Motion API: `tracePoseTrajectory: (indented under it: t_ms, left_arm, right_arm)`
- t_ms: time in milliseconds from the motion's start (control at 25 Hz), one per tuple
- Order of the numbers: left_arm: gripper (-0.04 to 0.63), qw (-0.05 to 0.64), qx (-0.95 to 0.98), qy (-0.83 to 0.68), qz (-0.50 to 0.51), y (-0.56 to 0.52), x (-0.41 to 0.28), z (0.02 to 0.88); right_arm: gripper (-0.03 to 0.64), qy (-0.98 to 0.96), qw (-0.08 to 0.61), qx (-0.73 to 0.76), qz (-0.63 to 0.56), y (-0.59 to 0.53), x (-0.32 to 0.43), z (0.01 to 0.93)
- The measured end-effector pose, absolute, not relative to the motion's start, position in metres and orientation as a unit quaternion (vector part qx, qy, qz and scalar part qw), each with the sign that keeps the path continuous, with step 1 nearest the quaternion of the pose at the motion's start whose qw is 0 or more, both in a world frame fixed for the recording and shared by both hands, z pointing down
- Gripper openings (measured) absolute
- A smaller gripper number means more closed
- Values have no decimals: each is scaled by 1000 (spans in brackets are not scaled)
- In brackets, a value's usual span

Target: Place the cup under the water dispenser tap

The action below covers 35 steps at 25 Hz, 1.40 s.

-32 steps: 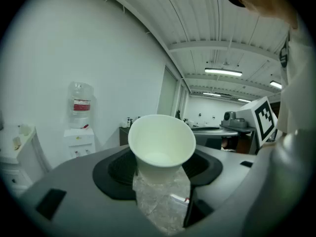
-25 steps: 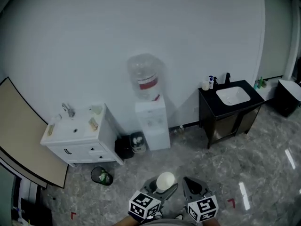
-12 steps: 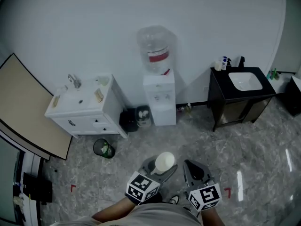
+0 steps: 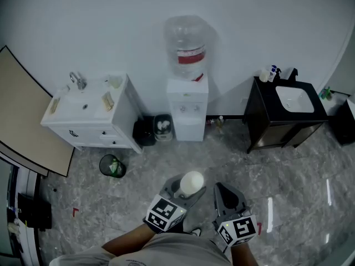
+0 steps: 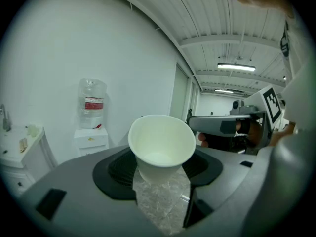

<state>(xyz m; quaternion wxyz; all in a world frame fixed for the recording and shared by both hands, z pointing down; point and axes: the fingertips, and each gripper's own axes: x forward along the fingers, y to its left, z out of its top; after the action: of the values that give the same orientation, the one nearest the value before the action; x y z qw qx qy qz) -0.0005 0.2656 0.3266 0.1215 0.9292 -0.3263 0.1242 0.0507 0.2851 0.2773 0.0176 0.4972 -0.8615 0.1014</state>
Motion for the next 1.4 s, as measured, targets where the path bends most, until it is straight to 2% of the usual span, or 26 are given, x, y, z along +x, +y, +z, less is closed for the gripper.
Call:
tracePoseTrajectory:
  t_ms: [560,1400]
  left_arm:
    - [273,104,938,-302,136,57,-39,354]
    - [273,82,923,-362,98,-195,13,464]
  right_arm:
    - [17,-847,17,521,108,79,12,281]
    - [17,-888,42,439,127,-204,55,361]
